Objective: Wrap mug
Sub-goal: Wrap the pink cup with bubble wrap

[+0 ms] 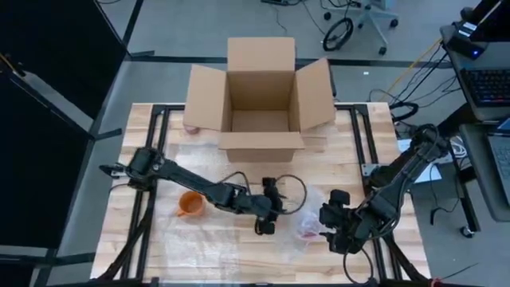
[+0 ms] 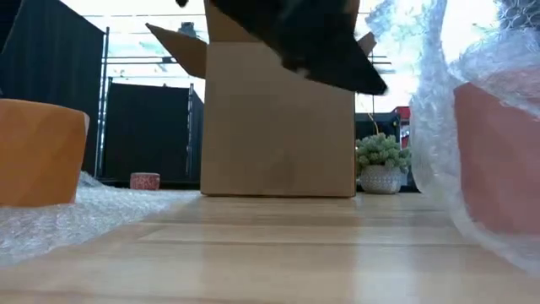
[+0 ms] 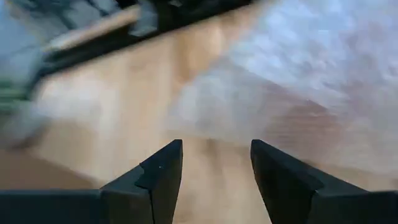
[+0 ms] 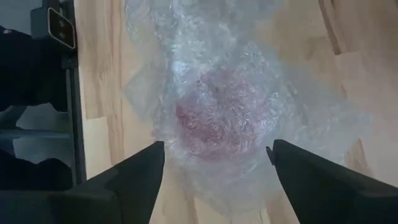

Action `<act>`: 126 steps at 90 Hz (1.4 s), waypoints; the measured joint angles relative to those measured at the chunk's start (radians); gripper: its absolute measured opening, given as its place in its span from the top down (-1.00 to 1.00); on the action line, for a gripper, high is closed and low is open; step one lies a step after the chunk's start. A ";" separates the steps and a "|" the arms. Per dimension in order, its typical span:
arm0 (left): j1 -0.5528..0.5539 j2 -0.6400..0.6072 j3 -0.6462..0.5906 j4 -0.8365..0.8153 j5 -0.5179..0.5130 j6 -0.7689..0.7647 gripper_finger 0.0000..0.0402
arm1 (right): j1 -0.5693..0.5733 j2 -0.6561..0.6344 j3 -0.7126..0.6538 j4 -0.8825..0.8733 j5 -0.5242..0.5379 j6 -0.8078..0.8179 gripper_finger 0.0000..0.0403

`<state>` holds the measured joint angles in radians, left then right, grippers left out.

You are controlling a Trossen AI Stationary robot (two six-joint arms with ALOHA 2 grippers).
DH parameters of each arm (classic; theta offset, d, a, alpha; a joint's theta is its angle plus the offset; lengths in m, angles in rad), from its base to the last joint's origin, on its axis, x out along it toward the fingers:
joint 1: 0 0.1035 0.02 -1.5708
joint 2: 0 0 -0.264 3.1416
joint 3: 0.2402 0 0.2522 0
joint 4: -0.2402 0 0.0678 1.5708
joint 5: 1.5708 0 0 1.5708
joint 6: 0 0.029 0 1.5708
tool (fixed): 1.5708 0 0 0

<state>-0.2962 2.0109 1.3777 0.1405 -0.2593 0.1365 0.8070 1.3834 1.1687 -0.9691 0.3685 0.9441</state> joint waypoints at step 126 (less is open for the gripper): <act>-0.083 0.211 0.160 0.259 0.256 0.027 0.11 | -0.117 0.000 0.000 0.054 0.000 -0.176 -0.40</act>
<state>-0.3790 2.2219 1.5379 0.3999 -0.0029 0.1638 0.6905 1.3834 1.1687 -0.9155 0.3687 0.7680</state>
